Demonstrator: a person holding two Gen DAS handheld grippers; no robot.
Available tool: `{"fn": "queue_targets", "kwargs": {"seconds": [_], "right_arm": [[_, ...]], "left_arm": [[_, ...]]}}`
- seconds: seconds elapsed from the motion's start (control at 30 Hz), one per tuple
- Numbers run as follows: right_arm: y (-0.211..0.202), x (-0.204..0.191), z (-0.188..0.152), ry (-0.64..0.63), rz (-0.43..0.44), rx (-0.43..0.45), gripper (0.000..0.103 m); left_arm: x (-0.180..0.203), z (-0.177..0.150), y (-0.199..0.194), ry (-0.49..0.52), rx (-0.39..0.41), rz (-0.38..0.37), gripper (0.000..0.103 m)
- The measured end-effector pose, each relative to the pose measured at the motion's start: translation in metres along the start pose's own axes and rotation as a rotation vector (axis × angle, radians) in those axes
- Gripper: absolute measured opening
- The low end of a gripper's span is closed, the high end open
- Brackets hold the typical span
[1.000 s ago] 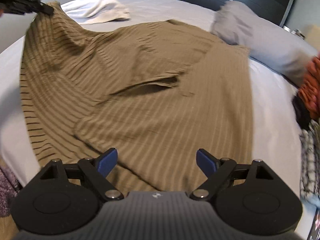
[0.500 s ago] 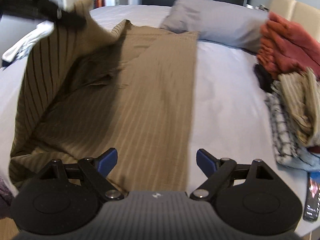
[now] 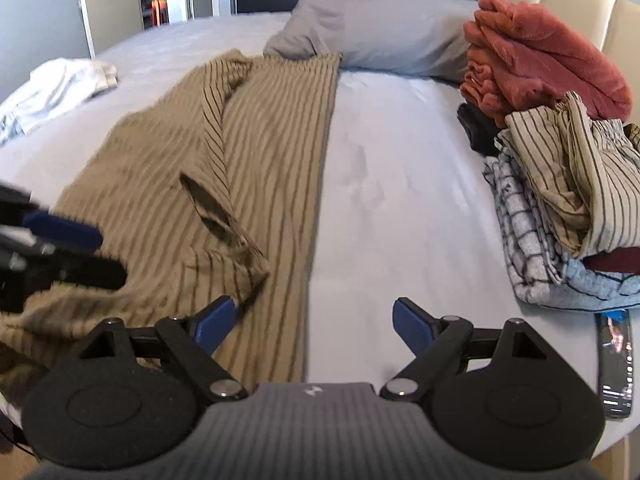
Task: Fold clothes
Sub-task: 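Release the sleeve from the left tool and withdraw both tools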
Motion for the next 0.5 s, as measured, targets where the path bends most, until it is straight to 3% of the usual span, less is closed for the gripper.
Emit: {"fn": "queue_targets", "kwargs": {"seconds": [0.2,0.4,0.5], "right_arm": [[0.002,-0.002,0.009,0.079,0.12,0.077,0.086],[0.02,-0.016,0.005,0.172,0.239,0.048,0.077],[0.034,-0.025,0.006,0.154,0.234,0.026,0.074]], "left_arm": [[-0.042,-0.019,-0.01,-0.039,-0.022,0.129,0.046],[-0.063,-0.044,-0.016,-0.004,-0.053,0.169,0.046],[-0.07,-0.055,-0.019,0.009,-0.065,0.164,0.046]]}}
Point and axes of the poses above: each gripper's, at about its wrist camera, not at the fingertips, and y roughly the way its jaws point, x to its right, z to its top, the point moved 4 cm from there along y, roughly the way its jaws point, and after that the axes turned 14 degrees about z, right-handed, at the moved point
